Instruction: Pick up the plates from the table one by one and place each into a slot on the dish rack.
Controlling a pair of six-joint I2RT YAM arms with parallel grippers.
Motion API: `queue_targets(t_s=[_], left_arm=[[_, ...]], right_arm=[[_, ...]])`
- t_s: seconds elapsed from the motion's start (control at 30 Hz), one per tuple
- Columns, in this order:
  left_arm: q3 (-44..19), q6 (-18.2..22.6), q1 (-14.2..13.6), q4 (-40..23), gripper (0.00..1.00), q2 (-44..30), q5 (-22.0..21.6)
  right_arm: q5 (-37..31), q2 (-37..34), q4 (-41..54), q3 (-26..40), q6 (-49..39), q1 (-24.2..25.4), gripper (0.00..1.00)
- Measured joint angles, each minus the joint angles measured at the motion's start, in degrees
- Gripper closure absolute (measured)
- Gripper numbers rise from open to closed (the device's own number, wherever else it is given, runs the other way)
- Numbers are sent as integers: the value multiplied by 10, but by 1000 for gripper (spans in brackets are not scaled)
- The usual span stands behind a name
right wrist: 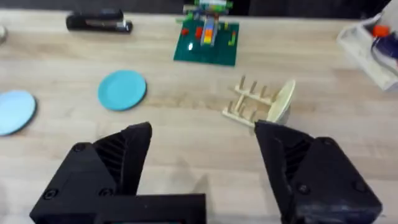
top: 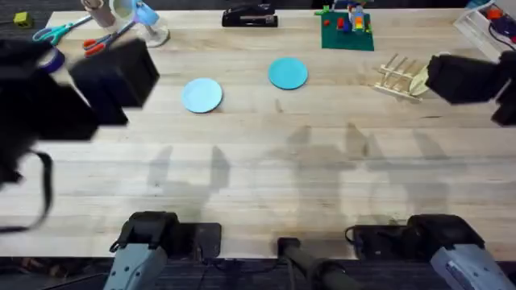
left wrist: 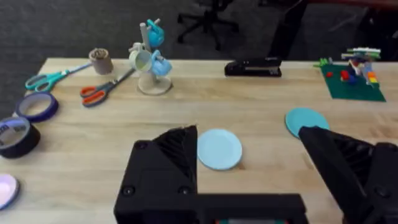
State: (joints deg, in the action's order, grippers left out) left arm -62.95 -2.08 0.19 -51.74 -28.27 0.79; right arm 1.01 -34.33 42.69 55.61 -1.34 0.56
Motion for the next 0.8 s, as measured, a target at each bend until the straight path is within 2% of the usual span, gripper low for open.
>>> queue_targets(t_s=[0.3, 0.5, 0.63, 0.8], left_arm=[[-206, -2, 0, -147, 8, -229, 26], [-314, -3, 0, -230, 8, -363, 33], [-353, -3, 0, -251, 8, -424, 40], [-356, -4, 0, -253, 8, -459, 41]], right_arm=[[3, -187, 143, 167, 0, 0, 10], [3, -275, 181, 235, 0, 0, 9], [3, -302, 165, 241, 0, 0, 8], [3, -305, 147, 241, 0, 0, 8]])
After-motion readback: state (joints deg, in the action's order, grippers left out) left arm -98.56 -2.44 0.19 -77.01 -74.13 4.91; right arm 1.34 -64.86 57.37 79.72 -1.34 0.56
